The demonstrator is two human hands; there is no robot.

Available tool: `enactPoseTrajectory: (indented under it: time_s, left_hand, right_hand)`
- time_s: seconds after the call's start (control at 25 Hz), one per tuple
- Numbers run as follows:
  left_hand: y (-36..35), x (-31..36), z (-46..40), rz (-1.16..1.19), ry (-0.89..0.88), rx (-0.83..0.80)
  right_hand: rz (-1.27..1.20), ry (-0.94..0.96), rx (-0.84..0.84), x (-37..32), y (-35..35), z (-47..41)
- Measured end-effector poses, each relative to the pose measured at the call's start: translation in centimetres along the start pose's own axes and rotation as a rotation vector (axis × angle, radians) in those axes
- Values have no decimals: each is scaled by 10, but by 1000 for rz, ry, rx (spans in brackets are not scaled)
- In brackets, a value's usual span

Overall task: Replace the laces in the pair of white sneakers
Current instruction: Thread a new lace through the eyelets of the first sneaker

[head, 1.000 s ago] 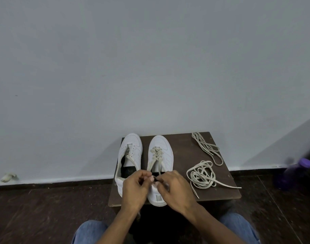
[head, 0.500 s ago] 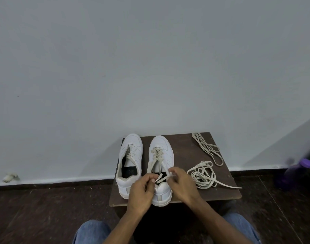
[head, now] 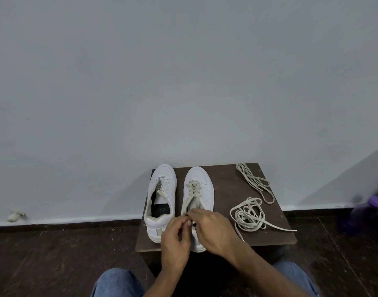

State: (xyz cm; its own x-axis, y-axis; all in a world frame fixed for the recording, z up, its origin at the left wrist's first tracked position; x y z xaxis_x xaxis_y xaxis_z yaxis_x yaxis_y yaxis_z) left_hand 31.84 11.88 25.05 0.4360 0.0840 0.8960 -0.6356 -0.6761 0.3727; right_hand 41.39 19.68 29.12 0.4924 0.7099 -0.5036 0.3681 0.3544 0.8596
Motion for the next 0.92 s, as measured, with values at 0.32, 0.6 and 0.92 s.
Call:
enactPoseTrajectory:
  time_s: [0.32,0.6,0.92]
  left_hand:
    - [3,-5,7,-73,-68,53]
    - [21,18,0,-337,-232,53]
    - [44,-26,-27,-770,-112,-139]
  right_hand:
    - [96,86,49,12,-8,10]
    - [186,66,85,12,-22,9]
    - [151,-174,37,53,8,-20]
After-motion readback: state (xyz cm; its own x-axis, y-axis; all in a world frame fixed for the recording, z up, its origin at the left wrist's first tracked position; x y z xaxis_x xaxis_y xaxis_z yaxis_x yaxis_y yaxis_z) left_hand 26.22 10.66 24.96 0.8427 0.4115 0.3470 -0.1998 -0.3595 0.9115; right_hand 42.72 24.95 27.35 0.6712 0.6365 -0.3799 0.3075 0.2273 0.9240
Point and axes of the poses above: each hand's wrist, its own z-axis away from the middle knuckle, its own y-axis out of the back of the hand, x = y × z, the point moved 4 cm from there along -z, towards the middle knuckle, and after that the axes turned 4 degrees about -z, right-handed, at the moved point
